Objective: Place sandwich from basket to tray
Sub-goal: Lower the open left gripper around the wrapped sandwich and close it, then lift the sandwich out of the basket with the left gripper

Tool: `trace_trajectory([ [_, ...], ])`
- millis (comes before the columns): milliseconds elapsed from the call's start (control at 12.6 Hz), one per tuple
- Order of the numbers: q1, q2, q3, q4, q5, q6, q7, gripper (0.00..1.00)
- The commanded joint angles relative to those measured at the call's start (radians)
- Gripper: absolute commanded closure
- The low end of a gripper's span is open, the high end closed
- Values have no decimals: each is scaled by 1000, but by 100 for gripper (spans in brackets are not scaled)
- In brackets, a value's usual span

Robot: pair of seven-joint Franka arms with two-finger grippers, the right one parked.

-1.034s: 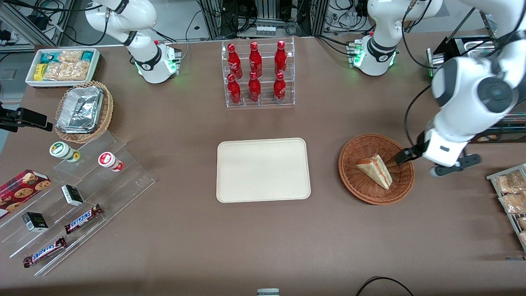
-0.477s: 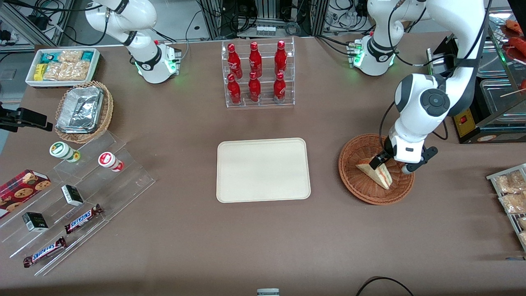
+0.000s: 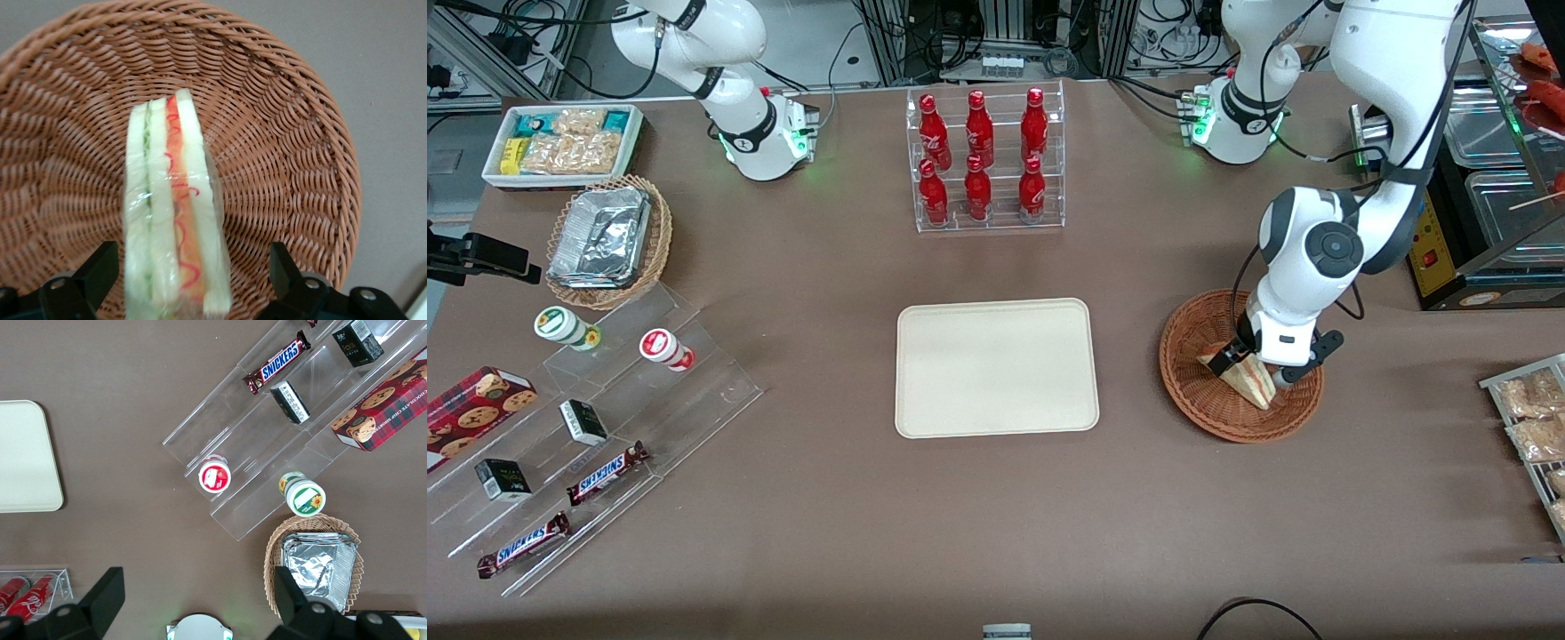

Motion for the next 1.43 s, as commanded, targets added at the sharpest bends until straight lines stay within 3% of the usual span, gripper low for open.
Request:
trace_trajectory([
  [0,-8,20,6,5,2,32,-21,61],
  [80,-8,14,6,5,2,31,-20,100],
  [239,-8,-30,7,5,2,-4,-15,100],
  [477,-8,-147,9,52,13,-222,0,100],
  [716,-49,-177,-23,258,13,-492,-4,100],
  [1034,-196,-10,-50,644,-16,-760,-1,100],
  [1352,-327,249,-106,912,-49,-743,0,100],
])
